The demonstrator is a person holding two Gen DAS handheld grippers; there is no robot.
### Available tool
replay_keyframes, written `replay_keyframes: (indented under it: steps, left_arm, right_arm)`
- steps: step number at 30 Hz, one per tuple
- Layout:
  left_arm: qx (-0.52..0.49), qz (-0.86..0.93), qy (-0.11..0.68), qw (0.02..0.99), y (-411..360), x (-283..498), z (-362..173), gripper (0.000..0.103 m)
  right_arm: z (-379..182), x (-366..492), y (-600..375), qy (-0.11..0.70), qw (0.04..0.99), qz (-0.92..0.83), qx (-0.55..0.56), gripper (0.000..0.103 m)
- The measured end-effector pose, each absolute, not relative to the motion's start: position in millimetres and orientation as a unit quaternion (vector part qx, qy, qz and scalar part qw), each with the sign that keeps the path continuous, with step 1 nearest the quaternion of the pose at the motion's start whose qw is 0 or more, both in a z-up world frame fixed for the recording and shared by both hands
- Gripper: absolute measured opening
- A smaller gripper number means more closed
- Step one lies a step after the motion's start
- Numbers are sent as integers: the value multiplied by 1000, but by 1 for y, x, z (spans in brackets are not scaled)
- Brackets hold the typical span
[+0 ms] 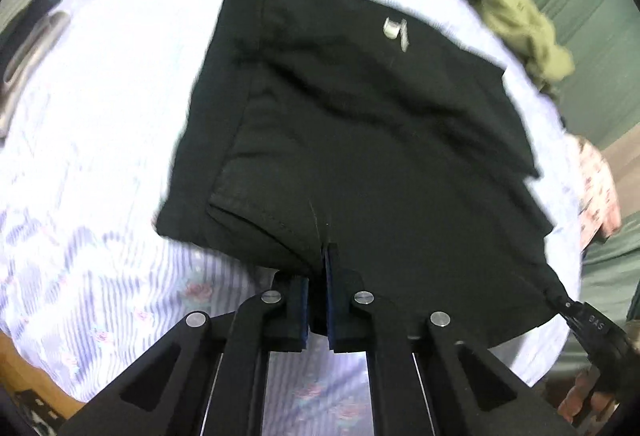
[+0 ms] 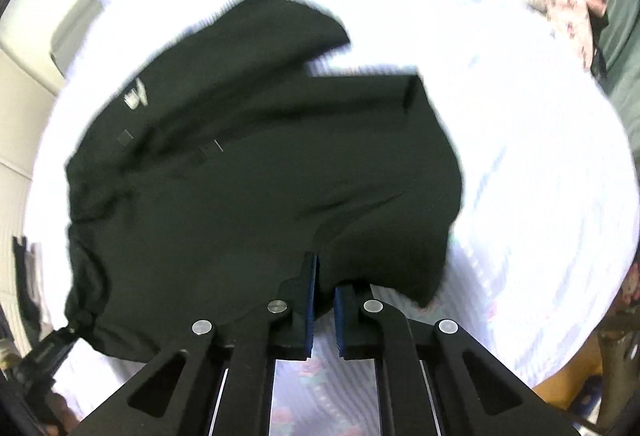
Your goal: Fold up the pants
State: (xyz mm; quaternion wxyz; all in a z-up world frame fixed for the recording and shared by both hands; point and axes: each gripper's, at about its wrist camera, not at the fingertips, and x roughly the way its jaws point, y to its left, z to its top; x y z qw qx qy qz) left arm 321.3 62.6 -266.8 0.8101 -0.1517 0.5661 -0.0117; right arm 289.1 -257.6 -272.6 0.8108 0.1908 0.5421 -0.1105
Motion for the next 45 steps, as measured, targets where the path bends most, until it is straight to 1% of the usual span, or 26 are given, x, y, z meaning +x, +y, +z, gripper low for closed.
replay_keyframes:
  steps: [5, 12, 16, 22, 25, 28, 32, 35, 37, 38, 39, 41, 45]
  left_arm:
    - [-126, -10, 519, 845, 68, 312, -207, 7]
    - [-110, -14, 502, 858, 75, 302, -164, 7]
    - [-115, -9, 489, 864, 78, 318, -144, 7]
    - [-89, -7, 462, 882, 76, 380, -125, 7]
    - [-83, -2, 463, 882, 74, 424, -134, 7]
    - [-64, 7, 477, 876, 70, 472, -154, 7]
    - [-51, 17, 500, 864, 67, 523, -187, 7]
    - [-52, 31, 516, 854, 65, 545, -209, 7]
    - [-45, 35, 527, 848, 61, 553, -220, 7]
    - [-44, 36, 529, 847, 58, 555, -225, 7]
    - [-39, 36, 532, 845, 55, 556, -228, 7]
    - [-27, 36, 535, 843, 48, 555, -232, 7]
    - [7, 39, 545, 838, 32, 551, -240, 8]
  right_arm:
    - [-189, 284, -259, 483, 852, -93, 179, 7]
    - [-115, 284, -267, 453, 872, -71, 170, 6]
    - [-97, 307, -263, 429, 886, -71, 160, 6]
    - [-88, 371, -265, 405, 899, -65, 151, 6]
    - [-86, 419, -267, 388, 908, -79, 136, 6]
    - [-92, 475, -269, 380, 915, -94, 102, 6]
    - [-129, 541, -265, 420, 902, -74, 71, 6]
    - [-151, 555, -268, 439, 893, -73, 72, 6]
    - [-172, 556, -272, 460, 882, -77, 71, 9]
    - [-178, 554, -273, 466, 879, -74, 73, 18]
    - [-191, 552, -275, 478, 872, -67, 78, 32]
    - [-210, 542, -280, 489, 866, -60, 90, 44]
    - [-248, 525, -297, 516, 846, -70, 115, 44]
